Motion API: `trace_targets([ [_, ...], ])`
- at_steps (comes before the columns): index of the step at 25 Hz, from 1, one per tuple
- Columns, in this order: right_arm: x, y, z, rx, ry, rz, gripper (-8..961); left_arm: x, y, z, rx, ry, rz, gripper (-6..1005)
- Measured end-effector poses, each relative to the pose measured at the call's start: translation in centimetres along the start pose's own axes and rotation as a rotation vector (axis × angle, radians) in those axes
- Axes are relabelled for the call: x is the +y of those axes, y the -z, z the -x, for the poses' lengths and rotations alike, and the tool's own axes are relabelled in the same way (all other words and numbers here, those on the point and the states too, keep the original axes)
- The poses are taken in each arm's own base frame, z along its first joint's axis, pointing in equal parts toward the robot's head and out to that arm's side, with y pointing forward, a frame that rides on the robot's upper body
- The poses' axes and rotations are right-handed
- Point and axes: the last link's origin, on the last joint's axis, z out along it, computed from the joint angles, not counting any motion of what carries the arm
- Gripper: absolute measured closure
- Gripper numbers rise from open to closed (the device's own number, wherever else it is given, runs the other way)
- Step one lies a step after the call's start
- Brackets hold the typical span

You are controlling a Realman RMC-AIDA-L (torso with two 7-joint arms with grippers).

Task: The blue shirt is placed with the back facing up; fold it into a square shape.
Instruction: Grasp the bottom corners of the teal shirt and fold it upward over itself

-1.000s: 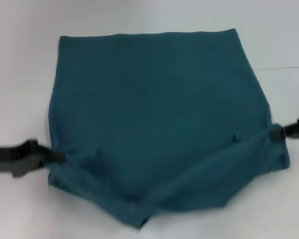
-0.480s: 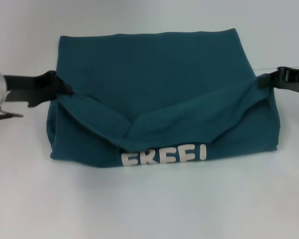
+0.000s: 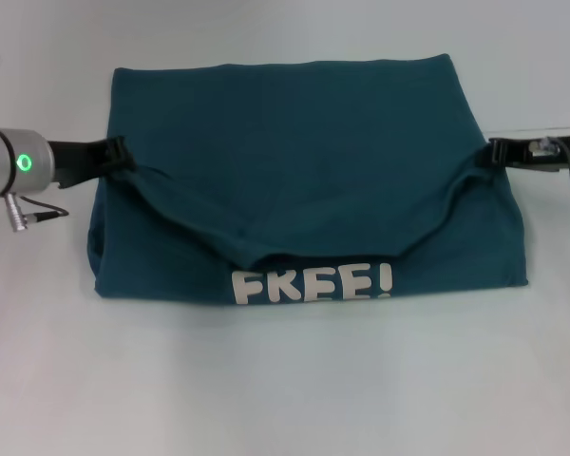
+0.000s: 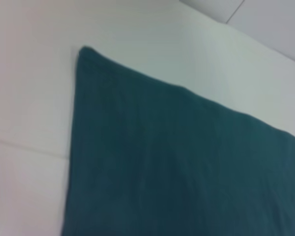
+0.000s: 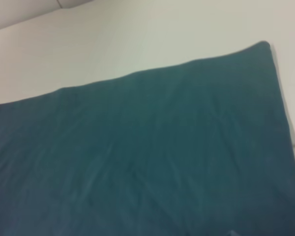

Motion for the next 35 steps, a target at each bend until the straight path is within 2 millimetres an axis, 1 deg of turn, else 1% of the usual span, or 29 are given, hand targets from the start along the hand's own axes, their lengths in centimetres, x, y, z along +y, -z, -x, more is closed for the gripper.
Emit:
trace_targets([
  [3,0.4,0.0,0.8,-0.019,0.01,0.001,824,0.0,0.4,-0.7,0.028,-0.014,-0.006,993],
  [8,1.6,-0.2,2.9,-0.064,0.029,0.008,817,0.2,0.7,-2.1,0.059,-0.043,-0.017,993],
  [11,2.1,-0.7,3.2,-0.084,0.033,-0.011,812,0.3,0.5,-2.5,0.082,-0.073,-0.036,993],
  [13,1.9,-1.1,3.0,-0.092,0.025,-0.036,809,0.4,0.2,-2.3,0.092,-0.095,-0.045,993],
  [18,1.8,-2.1,2.1,-0.087,0.038,-0.077,802,1.0,-1.3,-0.9,0.101,-0.168,-0.081,994],
  [21,2.0,-2.6,1.6,-0.093,0.055,-0.098,798,1.5,-2.1,-0.1,0.11,-0.207,-0.101,994],
  [24,2.4,-2.9,1.4,-0.106,0.077,-0.113,793,1.7,-2.4,0.1,0.124,-0.224,-0.114,994],
  [26,2.6,-2.9,1.7,-0.115,0.086,-0.116,790,1.8,-2.3,-0.1,0.136,-0.226,-0.116,994],
  [32,3.2,-2.6,3.7,-0.144,0.104,-0.107,782,2.1,-2.0,-1.0,0.166,-0.221,-0.112,991],
  [35,3.5,-2.7,4.0,-0.15,0.11,-0.106,777,2.2,-2.0,-1.1,0.167,-0.226,-0.111,987],
])
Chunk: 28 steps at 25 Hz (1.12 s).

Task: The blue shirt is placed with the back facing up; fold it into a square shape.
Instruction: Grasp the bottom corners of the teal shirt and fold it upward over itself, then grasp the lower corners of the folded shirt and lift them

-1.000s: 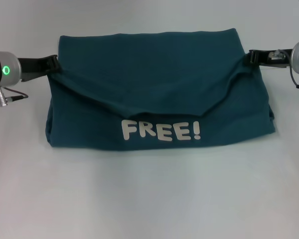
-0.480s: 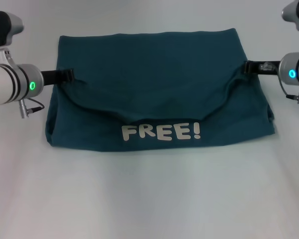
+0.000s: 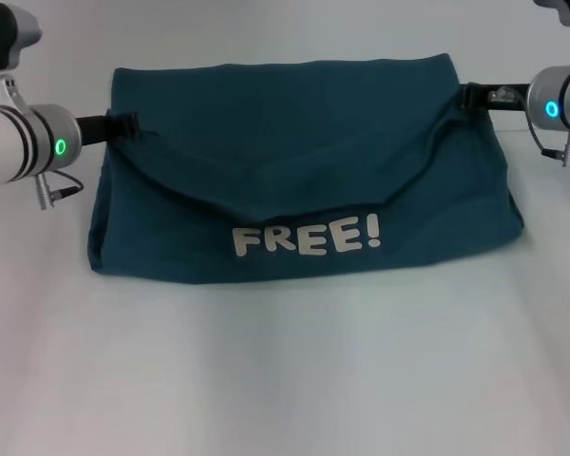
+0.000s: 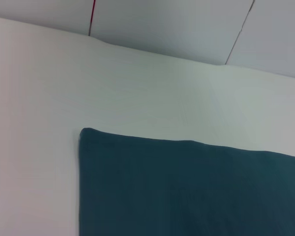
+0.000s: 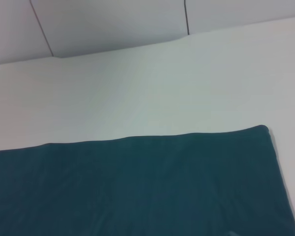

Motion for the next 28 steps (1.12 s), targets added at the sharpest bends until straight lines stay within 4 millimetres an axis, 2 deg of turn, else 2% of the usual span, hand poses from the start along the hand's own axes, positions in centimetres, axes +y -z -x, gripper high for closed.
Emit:
trace_targets([
  [8,0.3,-0.1,-0.1,0.011,0.009,0.01,765,0.4,-0.1,0.1,0.002,-0.049,0.004,978],
  [14,-0.2,0.1,0.0,0.022,0.015,0.008,757,-0.4,0.0,0.0,0.007,-0.004,-0.008,971],
  [22,-1.0,0.4,0.8,0.019,0.015,-0.002,745,-1.0,0.2,0.1,0.006,0.036,-0.015,704],
  [28,-1.4,1.2,1.0,0.041,-0.044,0.033,471,-1.4,0.5,0.3,0.007,0.076,-0.012,453],
])
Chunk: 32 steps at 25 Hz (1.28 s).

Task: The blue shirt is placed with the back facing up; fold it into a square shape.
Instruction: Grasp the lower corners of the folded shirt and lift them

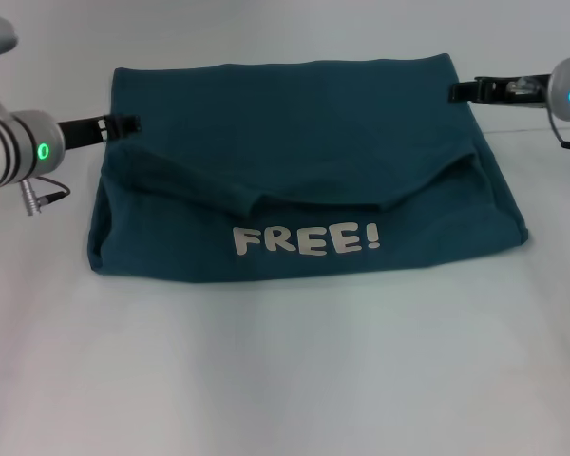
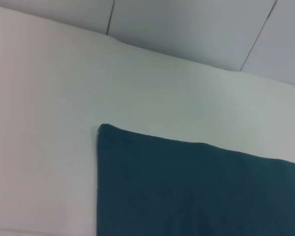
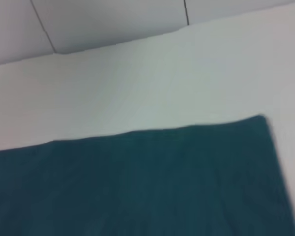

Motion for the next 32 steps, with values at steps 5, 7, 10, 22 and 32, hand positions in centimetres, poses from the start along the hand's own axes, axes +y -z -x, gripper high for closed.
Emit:
trace_targets([
  [5,-0.8,2.6,-1.8,0.09,-0.064,0.108,280,-1.2,2.0,0.6,-0.045,0.136,0.069,369],
  [7,-1.3,4.0,-3.2,0.113,-0.116,0.157,207,-1.8,3.0,1.2,-0.071,0.194,0.115,369],
  [10,-2.0,5.6,-5.0,0.113,-0.18,0.236,210,-3.1,4.6,2.3,-0.108,0.277,0.177,372],
  [22,-3.5,10.2,-9.1,-0.064,-0.314,0.577,242,-6.1,6.0,6.0,-0.168,0.345,0.251,385],
  [32,-3.3,9.8,-9.4,-0.018,-0.281,0.571,254,-6.0,4.5,7.9,-0.168,0.217,0.21,386],
])
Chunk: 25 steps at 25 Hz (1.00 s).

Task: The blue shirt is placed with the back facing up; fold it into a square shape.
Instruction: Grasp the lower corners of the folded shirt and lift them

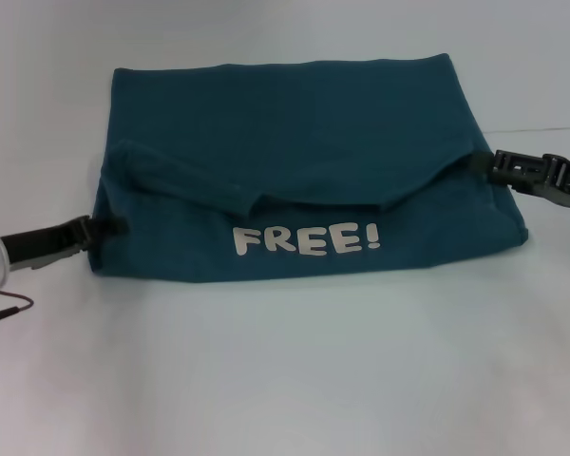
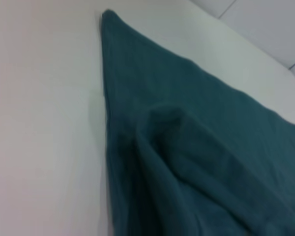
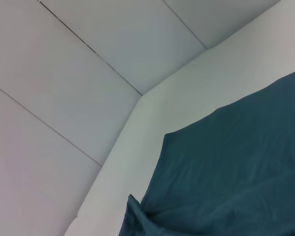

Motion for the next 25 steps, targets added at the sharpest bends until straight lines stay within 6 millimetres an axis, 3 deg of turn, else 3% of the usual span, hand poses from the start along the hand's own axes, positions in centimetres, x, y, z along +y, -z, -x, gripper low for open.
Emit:
trace_targets([
  [14,-0.2,0.1,0.0,-0.009,-0.008,-0.005,254,0.2,-0.8,1.8,-0.046,-0.001,0.007,391],
  [25,-0.5,0.4,-0.3,-0.001,-0.021,-0.016,253,0.2,-0.9,1.8,-0.04,0.017,0.0,452],
])
